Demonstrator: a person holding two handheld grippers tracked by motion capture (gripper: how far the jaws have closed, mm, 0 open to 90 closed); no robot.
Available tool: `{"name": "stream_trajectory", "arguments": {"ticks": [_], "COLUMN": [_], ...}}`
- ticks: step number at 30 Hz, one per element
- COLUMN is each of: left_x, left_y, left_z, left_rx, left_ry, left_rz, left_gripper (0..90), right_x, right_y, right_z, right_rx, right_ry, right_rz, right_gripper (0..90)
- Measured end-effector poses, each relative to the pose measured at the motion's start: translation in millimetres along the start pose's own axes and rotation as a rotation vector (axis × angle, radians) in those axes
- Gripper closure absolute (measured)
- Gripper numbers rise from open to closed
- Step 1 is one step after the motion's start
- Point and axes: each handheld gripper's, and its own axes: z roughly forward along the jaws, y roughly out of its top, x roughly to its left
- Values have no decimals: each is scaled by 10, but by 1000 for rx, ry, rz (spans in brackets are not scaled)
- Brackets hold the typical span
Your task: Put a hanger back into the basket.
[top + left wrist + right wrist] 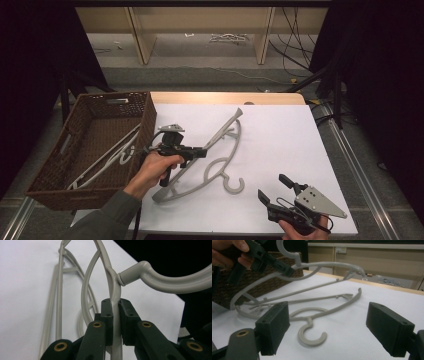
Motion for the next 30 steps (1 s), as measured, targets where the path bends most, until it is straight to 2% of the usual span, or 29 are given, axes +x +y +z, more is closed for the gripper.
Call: {"name": "stream_trajectory", "arguments": {"ticks": [2, 3, 7, 11, 12, 14, 16, 17, 19, 22, 23, 26, 27, 28, 29, 30], "left_x": [1, 1, -57, -117, -141, -172, -182, -218, -243, -336, -356, -393, -418, -418, -436, -436], "left_y": [49, 63, 111, 156, 175, 261, 294, 362, 400, 590, 640, 733, 814, 814, 885, 885], "left_z": [-83, -101, -177, -230, -240, -275, -290, -335, -365, -537, -581, -679, -786, -786, -909, -909], "left_rx": [-26, -40, -57, -68, -69, -72, -70, -68, -73, -108, -112, -121, -138, -138, -145, -145], "left_ry": [3, -1, -2, -23, -22, -12, -9, -2, 0, 2, 10, 30, 41, 41, 58, 58], "left_rz": [0, -3, 8, 19, 22, 30, 37, 47, 58, 91, 100, 121, 139, 139, 156, 156], "left_gripper": [823, 823, 822, 823, 822, 822, 822, 822, 822, 822, 821, 821, 821, 821, 821, 821], "right_x": [-5, -6, -4, -3, 0, -3, -7, -2, -4, -5, -2, -6, -9, -9, -7, -7], "right_y": [-4, -10, 0, -7, 1, -9, -7, -1, -6, -5, -7, -7, -5, -5, -5, -5], "right_z": [8, 17, 9, 17, 9, 24, 17, 17, 25, 13, 30, 25, 9, 9, 21, 21], "right_rx": [-7, -8, -4, -11, -10, -9, 3, -14, -14, -1, -29, -10, 15, 15, -15, -15], "right_ry": [0, 15, 4, 13, -2, 15, 7, 9, 14, 10, 11, 12, 8, 8, 14, 14], "right_rz": [-4, 10, 3, 12, 0, 8, 7, 11, 7, 12, 13, 7, 7, 7, 8, 8], "right_gripper": [201, 200, 200, 200, 200, 200, 199, 200, 200, 200, 200, 200, 199, 199, 200, 200]}}
